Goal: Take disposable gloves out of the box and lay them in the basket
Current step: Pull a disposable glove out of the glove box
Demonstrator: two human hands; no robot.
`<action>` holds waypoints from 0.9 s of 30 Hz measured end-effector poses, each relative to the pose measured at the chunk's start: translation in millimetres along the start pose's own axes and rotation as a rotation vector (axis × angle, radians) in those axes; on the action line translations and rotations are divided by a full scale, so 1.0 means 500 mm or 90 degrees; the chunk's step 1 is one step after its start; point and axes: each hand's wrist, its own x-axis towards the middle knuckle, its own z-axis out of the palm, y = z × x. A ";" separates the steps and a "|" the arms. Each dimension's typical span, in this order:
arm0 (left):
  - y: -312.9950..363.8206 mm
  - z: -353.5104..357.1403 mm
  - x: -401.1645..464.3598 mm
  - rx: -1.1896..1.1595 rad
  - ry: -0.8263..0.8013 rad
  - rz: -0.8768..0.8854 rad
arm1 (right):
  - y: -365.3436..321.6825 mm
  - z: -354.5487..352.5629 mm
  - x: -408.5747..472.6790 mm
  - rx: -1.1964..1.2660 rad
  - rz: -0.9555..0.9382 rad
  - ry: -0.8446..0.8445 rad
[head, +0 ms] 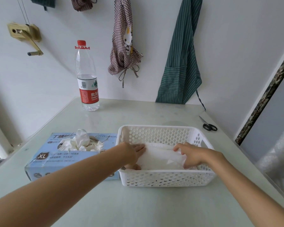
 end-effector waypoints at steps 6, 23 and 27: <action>-0.021 -0.024 0.003 -0.074 0.064 0.022 | -0.008 -0.005 -0.021 -0.015 -0.012 0.055; -0.248 0.073 -0.263 -0.442 0.468 -0.250 | -0.200 -0.070 -0.084 -0.057 -0.117 0.182; -0.246 0.167 -0.243 -0.572 0.443 -0.318 | -0.350 -0.042 -0.083 0.017 -0.249 0.277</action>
